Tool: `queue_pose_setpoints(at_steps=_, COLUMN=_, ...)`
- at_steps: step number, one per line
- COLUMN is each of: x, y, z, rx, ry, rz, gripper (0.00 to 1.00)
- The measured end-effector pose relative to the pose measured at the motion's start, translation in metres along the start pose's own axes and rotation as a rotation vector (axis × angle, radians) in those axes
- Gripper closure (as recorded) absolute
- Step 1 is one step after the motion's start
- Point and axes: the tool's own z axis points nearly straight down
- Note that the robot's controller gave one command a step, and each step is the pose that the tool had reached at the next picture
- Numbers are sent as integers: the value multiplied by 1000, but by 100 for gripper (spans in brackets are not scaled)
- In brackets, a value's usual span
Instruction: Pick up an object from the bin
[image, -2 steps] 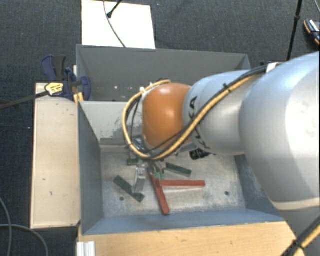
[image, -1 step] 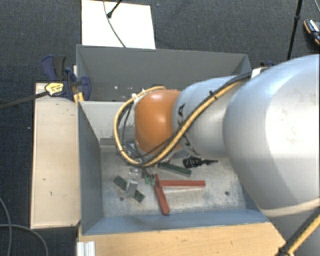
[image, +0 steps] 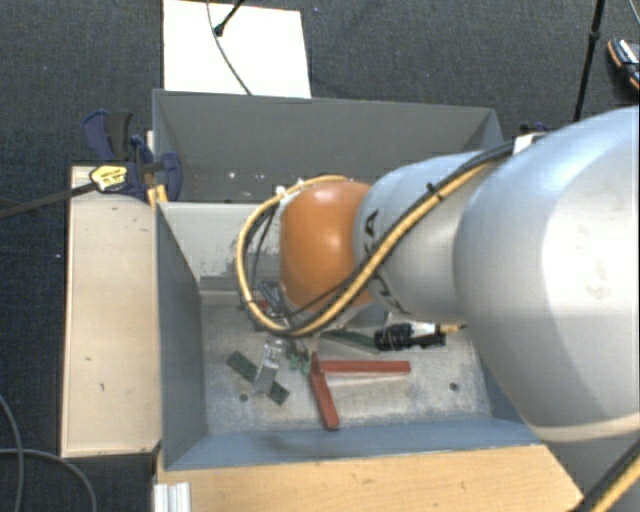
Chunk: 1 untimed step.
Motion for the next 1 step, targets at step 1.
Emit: queue_pose_setpoints(at_steps=1, x=6, y=6, z=46, rx=2, ry=3, rz=90, gripper=0)
